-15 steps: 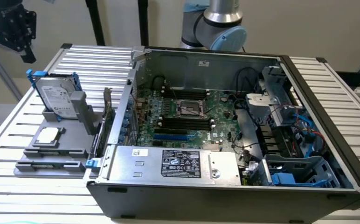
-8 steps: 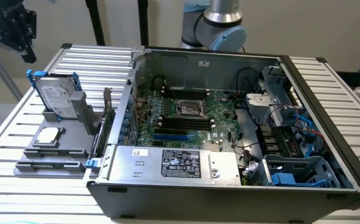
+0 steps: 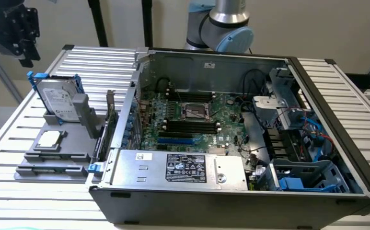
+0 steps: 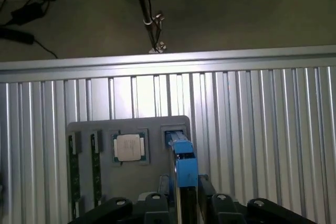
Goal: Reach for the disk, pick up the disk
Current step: 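Pick up the disk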
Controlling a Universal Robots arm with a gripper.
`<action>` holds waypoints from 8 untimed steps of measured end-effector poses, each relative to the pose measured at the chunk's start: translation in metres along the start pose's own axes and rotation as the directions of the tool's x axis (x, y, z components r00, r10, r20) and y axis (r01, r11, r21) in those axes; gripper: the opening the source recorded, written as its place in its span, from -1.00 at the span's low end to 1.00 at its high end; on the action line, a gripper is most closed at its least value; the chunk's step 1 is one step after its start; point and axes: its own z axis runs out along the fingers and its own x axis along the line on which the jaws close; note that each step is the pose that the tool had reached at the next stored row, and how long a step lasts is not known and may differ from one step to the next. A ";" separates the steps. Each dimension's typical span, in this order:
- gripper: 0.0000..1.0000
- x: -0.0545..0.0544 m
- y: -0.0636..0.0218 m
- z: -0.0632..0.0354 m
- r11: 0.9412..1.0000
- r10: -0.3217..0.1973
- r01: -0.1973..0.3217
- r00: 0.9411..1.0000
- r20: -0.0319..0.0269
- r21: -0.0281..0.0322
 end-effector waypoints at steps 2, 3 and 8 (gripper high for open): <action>-0.17 -0.001 0.0001 0.0008 1.000 -0.001 0.001 1.000 0.000 0.000; -0.05 -0.001 0.0001 0.0015 1.000 -0.002 0.002 1.000 0.000 0.000; 0.08 -0.004 -0.0001 0.0102 1.000 -0.011 0.011 1.000 -0.001 0.000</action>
